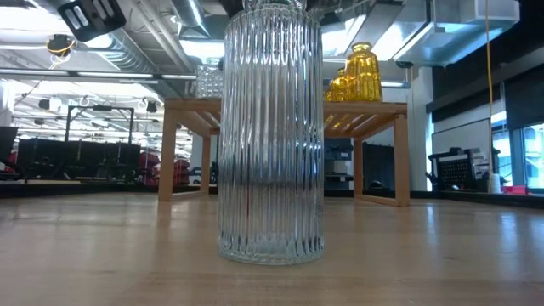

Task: Sort vases onto shelf
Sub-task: Put the transparent vase on the shelf aligned with the other transparent vases

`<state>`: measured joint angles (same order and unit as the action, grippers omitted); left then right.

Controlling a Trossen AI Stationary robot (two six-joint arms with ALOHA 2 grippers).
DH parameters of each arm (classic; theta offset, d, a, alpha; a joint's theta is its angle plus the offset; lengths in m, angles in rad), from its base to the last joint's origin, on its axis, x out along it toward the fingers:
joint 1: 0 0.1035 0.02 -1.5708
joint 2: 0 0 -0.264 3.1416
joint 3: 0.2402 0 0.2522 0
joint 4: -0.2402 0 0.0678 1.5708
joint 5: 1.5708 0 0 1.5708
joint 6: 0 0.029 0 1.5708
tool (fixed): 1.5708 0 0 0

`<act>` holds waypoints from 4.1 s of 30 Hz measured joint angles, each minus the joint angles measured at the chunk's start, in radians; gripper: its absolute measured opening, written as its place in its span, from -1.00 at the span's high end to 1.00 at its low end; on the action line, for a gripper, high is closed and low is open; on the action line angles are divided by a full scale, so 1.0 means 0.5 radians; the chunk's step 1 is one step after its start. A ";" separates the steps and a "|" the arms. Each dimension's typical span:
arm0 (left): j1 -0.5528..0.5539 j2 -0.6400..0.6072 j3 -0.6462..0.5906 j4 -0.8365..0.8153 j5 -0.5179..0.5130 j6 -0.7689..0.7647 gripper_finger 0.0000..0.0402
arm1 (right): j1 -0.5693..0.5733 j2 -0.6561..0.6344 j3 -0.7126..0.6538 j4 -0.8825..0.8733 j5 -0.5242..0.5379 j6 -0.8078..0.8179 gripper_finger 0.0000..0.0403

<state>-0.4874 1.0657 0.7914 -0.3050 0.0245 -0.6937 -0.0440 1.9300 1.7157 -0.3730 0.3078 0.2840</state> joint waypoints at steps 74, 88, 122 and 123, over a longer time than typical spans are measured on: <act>0.069 1.278 0.003 0.862 -0.011 -0.377 1.00 | 1.165 -0.158 -1.202 0.919 -0.441 0.463 -0.34; 0.187 1.314 0.003 1.376 0.189 -0.494 1.00 | 1.122 0.003 -1.205 1.249 -0.164 0.439 -0.33; 0.046 0.344 0.006 -0.247 -0.924 -0.445 1.00 | 0.975 -0.150 -0.690 0.756 0.418 0.189 0.13; 0.034 0.275 0.006 -0.333 -0.954 -0.460 1.00 | 0.936 -0.155 -0.605 0.702 0.452 0.137 0.13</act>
<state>-0.4706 1.2032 0.7944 -0.4715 -0.4527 -0.9238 0.4239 1.8527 1.4133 -0.0222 0.5335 0.3526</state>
